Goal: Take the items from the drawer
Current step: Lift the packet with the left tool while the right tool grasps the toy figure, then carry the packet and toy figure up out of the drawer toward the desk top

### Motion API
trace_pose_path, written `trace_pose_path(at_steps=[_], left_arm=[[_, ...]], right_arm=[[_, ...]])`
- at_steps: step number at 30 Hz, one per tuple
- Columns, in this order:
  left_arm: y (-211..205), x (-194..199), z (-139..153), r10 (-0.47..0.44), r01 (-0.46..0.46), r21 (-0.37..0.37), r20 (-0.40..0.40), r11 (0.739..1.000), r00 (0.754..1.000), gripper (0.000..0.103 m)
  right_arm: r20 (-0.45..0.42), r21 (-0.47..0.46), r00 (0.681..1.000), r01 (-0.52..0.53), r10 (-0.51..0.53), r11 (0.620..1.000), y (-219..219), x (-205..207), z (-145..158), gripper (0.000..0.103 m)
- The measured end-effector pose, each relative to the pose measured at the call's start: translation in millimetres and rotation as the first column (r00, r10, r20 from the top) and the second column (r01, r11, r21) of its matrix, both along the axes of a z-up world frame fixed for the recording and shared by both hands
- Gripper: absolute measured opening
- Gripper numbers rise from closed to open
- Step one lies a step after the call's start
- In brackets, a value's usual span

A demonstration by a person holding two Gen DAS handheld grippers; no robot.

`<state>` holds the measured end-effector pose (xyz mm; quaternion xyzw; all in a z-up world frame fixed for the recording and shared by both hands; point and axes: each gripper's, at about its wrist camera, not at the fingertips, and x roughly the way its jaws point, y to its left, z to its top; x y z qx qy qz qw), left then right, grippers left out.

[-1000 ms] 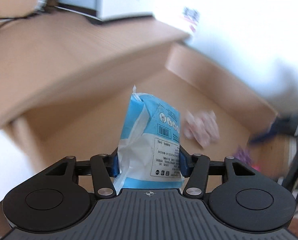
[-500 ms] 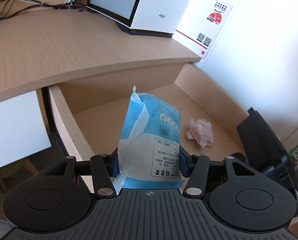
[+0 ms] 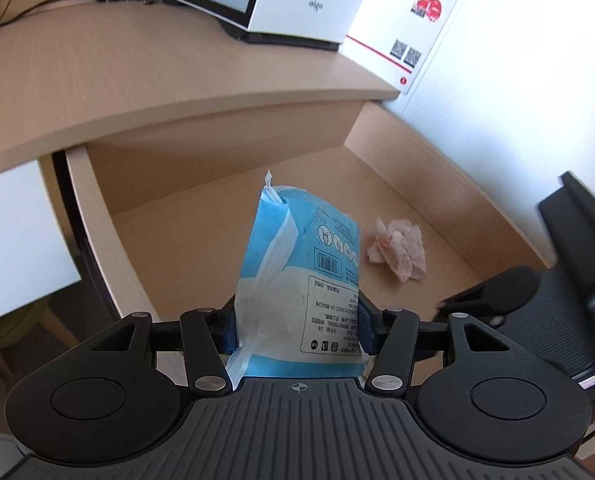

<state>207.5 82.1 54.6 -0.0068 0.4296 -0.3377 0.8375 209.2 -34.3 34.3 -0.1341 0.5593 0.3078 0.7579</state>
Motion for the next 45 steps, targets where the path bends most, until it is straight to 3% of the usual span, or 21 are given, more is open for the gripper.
trace_pose_path(at_steps=[5, 9, 14, 21, 25, 28, 31, 33, 37, 39, 42, 44, 45], left_arm=[[-2.8, -0.4, -2.6, 0.0, 0.0, 0.017, -0.012, 1.0, 1.0, 0.058], [-2.7, 0.5, -5.0, 0.002, -0.001, 0.024, -0.014, 1.0, 1.0, 0.058], [-5.4, -0.1, -4.8, -0.005, 0.005, 0.034, -0.016, 0.999, 1.0, 0.058], [-23.7, -9.9, 6.7, -0.076, 0.077, 0.044, -0.01, 0.996, 0.997, 0.058], [-38.4, -11.0, 25.3, -0.123, 0.123, 0.068, -0.01, 0.99, 0.992, 0.058], [-47.4, -1.7, 53.1, -0.1, 0.096, 0.085, 0.049, 0.992, 0.994, 0.058], [-52.8, 21.0, 86.5, -0.028, 0.025, 0.025, 0.118, 0.999, 0.993, 0.058], [-58.3, 46.7, 104.4, 0.035, -0.025, -0.068, 0.152, 0.997, 0.988, 0.059], [-76.0, 114.1, 110.5, 0.17, -0.114, -0.26, 0.204, 0.959, 0.964, 0.06], [-91.3, 154.0, 96.0, 0.207, -0.158, -0.257, 0.177, 0.953, 0.962, 0.06], [-98.8, 197.5, 65.1, 0.247, -0.235, -0.185, 0.044, 0.954, 0.968, 0.059], [-98.2, 208.5, 49.6, 0.266, -0.263, -0.147, -0.003, 0.954, 0.964, 0.059], [-97.2, 210.1, 44.2, 0.282, -0.279, -0.119, 0.004, 0.953, 0.959, 0.064]], right_arm=[[-0.043, -0.041, 0.998, -0.039, 0.037, 0.998, 17.5, 6.1, -15.0, 0.047], [-0.007, -0.072, 0.998, -0.07, 0.07, 0.995, 19.3, 1.4, -10.5, 0.028], [0.031, -0.01, 0.999, -0.025, 0.026, 1.0, -4.0, -3.0, 11.8, 0.022], [0.085, 0.09, 0.991, 0.096, -0.104, 0.991, -52.8, -3.8, 49.4, 0.021], [0.082, 0.161, 0.981, 0.163, -0.177, 0.973, -83.5, 4.3, 67.8, 0.021], [0.102, 0.191, 0.972, 0.192, -0.214, 0.963, -95.7, 11.4, 81.0, 0.021], [0.131, 0.248, 0.959, 0.212, -0.25, 0.945, -109.4, 17.5, 98.8, 0.021], [0.147, 0.3, 0.951, 0.219, -0.272, 0.928, -129.4, 28.7, 106.5, 0.021], [0.167, 0.388, 0.934, 0.234, -0.317, 0.891, -132.8, 41.5, 121.4, 0.021], [0.162, 0.411, 0.929, 0.242, -0.332, 0.879, -131.2, 51.8, 118.3, 0.021], [0.143, 0.428, 0.927, 0.258, -0.346, 0.866, -124.5, 59.4, 112.6, 0.021], [0.144, 0.427, 0.924, 0.265, -0.354, 0.865, -125.6, 63.4, 111.4, 0.021], [0.145, 0.425, 0.922, 0.269, -0.359, 0.864, -125.9, 64.8, 110.0, 0.021]])
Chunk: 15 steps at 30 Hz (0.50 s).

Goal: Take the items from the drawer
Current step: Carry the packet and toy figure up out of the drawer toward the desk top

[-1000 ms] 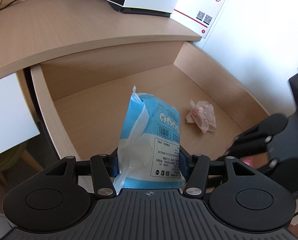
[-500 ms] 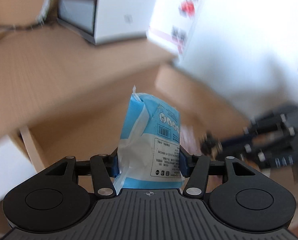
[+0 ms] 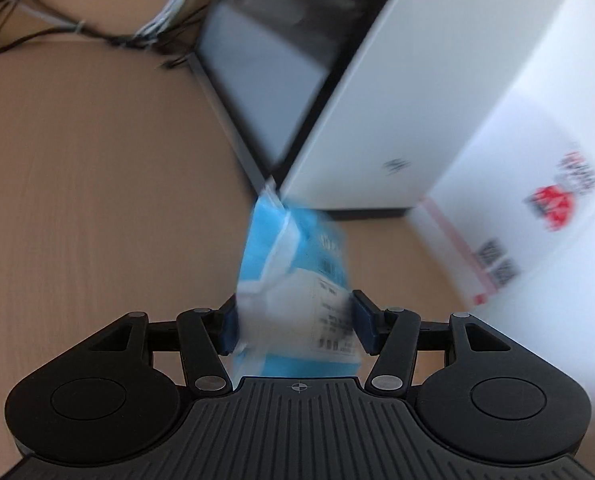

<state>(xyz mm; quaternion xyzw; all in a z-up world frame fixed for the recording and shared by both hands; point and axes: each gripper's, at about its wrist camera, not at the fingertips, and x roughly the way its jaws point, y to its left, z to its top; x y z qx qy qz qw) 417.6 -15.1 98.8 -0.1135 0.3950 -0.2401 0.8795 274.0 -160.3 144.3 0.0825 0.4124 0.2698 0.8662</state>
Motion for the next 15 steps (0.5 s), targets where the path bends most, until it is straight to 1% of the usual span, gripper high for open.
trace_pose_path(at_steps=[1, 2, 3, 4, 5, 6, 7, 9, 10, 12, 14, 15], left_arm=[[0.3, -0.5, -2.5, 0.015, -0.016, 0.035, 0.018, 0.999, 1.0, 0.067], [-0.2, -2.4, -2.6, 0.026, -0.03, 0.074, 0.049, 0.997, 0.998, 0.073], [-1.8, -5.8, -0.9, 0.04, -0.054, 0.135, 0.098, 0.989, 0.994, 0.074], [-3.0, -10.2, 2.3, 0.048, -0.08, 0.195, 0.165, 0.978, 0.985, 0.073], [-2.4, -15.5, 6.2, 0.047, -0.099, 0.225, 0.226, 0.969, 0.973, 0.07], [1.5, -18.4, 9.8, 0.052, -0.117, 0.227, 0.273, 0.967, 0.96, 0.068], [9.0, -22.7, 15.1, 0.063, -0.127, 0.192, 0.308, 0.973, 0.949, 0.068], [31.4, -30.6, 20.2, 0.087, -0.118, 0.081, 0.315, 0.99, 0.945, 0.068], [41.7, -36.6, 20.8, 0.093, -0.109, 0.033, 0.313, 0.994, 0.945, 0.068], [59.2, -53.5, 17.0, 0.105, -0.098, -0.037, 0.306, 0.994, 0.946, 0.068], [72.2, -76.3, 7.1, 0.114, -0.093, -0.084, 0.287, 0.992, 0.951, 0.068], [72.5, -84.3, 2.8, 0.099, -0.075, -0.098, 0.273, 0.992, 0.957, 0.068]], right_arm=[[-0.001, -0.003, 1.0, 0.008, -0.008, 1.0, -1.0, 3.0, -1.4, 0.021], [-0.004, -0.007, 1.0, 0.017, -0.017, 1.0, -3.6, 6.5, -3.3, 0.021], [-0.006, -0.013, 1.0, 0.026, -0.026, 1.0, -8.7, 10.2, -3.0, 0.021], [-0.006, -0.02, 0.999, 0.036, -0.037, 0.999, -9.0, 15.2, -2.4, 0.021], [-0.004, -0.026, 0.999, 0.046, -0.046, 0.999, -8.6, 21.0, -1.9, 0.021], [0.001, -0.03, 0.998, 0.055, -0.055, 0.998, -7.9, 26.7, -0.3, 0.021], [0.012, -0.035, 0.998, 0.062, -0.062, 0.997, -6.2, 34.9, 0.9, 0.021], [0.037, -0.037, 0.995, 0.094, -0.093, 0.995, -4.1, 52.6, 2.8, 0.021], [0.04, -0.026, 0.993, 0.109, -0.108, 0.994, -2.8, 63.2, 3.8, 0.021], [0.052, -0.001, 0.989, 0.137, -0.137, 0.991, 3.6, 84.1, 3.4, 0.021], [0.082, 0.013, 0.983, 0.162, -0.163, 0.987, 13.5, 104.2, 4.1, 0.021], [0.108, 0.018, 0.978, 0.177, -0.178, 0.984, 18.1, 114.3, 4.8, 0.021]])
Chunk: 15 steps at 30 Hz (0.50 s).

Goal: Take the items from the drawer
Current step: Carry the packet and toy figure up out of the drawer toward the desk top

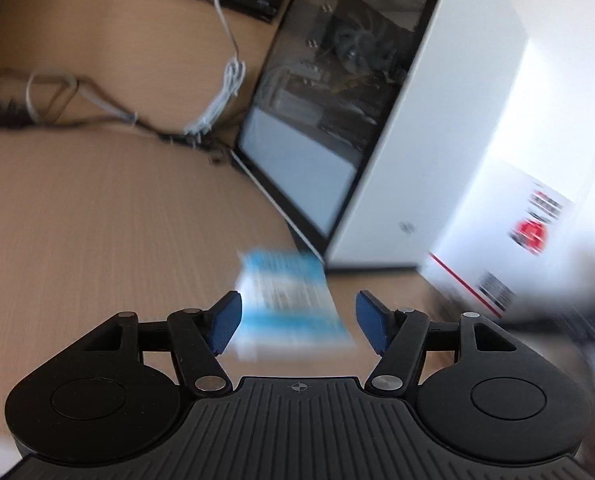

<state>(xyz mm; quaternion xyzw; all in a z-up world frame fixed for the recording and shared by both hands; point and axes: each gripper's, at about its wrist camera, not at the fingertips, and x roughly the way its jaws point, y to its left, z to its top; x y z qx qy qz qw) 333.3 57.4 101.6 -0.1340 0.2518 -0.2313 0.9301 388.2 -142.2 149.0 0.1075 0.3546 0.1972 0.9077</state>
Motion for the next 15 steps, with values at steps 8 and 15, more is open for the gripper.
trace_pose_path(at_steps=[8, 15], left_arm=[[-27.7, -70.9, -48.1, -0.336, 0.339, -0.004, -0.136, 0.941, 0.932, 0.068], [-37.4, -77.1, -61.7, -0.43, 0.44, -0.006, -0.228, 0.898, 0.874, 0.068]], right_arm=[[-0.014, 0.044, 0.997, 0.075, -0.074, 0.996, 15.4, 62.7, -25.2, 0.039], [-0.117, -0.135, 0.992, 0.029, -0.045, 0.99, -2.4, 2.7, -40.4, 0.056]])
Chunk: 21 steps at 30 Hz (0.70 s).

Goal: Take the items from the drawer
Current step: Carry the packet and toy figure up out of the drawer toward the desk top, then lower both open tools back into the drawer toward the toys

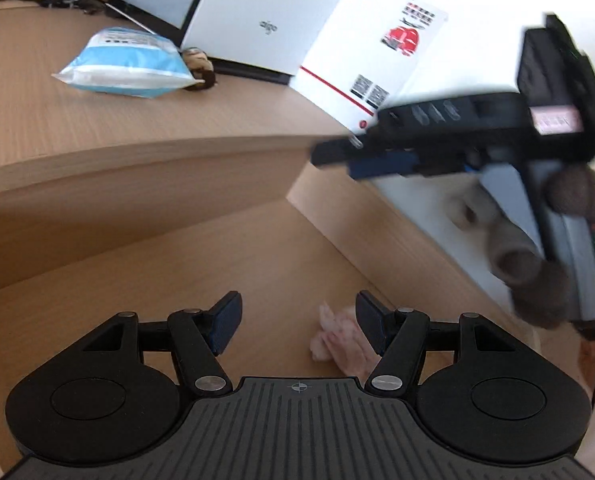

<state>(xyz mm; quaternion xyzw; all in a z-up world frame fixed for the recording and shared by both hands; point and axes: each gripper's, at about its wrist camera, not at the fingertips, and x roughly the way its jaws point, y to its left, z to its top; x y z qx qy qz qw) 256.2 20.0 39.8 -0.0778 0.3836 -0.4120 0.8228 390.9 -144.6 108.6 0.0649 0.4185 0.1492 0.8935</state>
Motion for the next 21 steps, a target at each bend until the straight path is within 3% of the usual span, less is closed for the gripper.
trace_pose_path(at_steps=[3, 5, 9, 15, 18, 21], left_arm=[[-0.5, -8.0, 2.5, -0.057, 0.058, 0.056, -0.019, 0.997, 0.998, 0.067], [-2.4, -20.7, 5.1, -0.137, 0.143, 0.104, -0.064, 0.984, 0.988, 0.066], [-9.5, -57.6, 0.8, -0.289, 0.315, 0.228, -0.141, 0.921, 0.947, 0.064], [-23.0, -73.1, -23.3, -0.266, 0.396, 0.365, -0.358, 0.842, 0.895, 0.062], [-19.1, -85.3, -24.8, -0.281, 0.419, 0.429, -0.349, 0.8, 0.894, 0.062], [-17.0, -85.1, -25.6, -0.278, 0.436, 0.413, -0.389, 0.8, 0.878, 0.06]], right_arm=[[-0.013, -0.053, 1.0, -0.01, 0.009, 0.999, -7.0, -27.4, 5.2, 0.064], [-0.01, -0.056, 1.0, -0.014, 0.013, 0.998, -11.6, -43.0, 8.3, 0.068], [-0.044, -0.052, 0.998, -0.056, 0.054, 0.997, -20.0, -80.4, 1.9, 0.071], [-0.149, -0.065, 0.985, -0.099, 0.088, 0.993, -28.5, -141.0, -29.7, 0.071], [-0.169, -0.082, 0.983, -0.088, 0.073, 0.993, -37.0, -159.4, -35.8, 0.072], [-0.174, -0.088, 0.983, -0.07, 0.054, 0.994, -48.8, -170.0, -37.6, 0.08]])
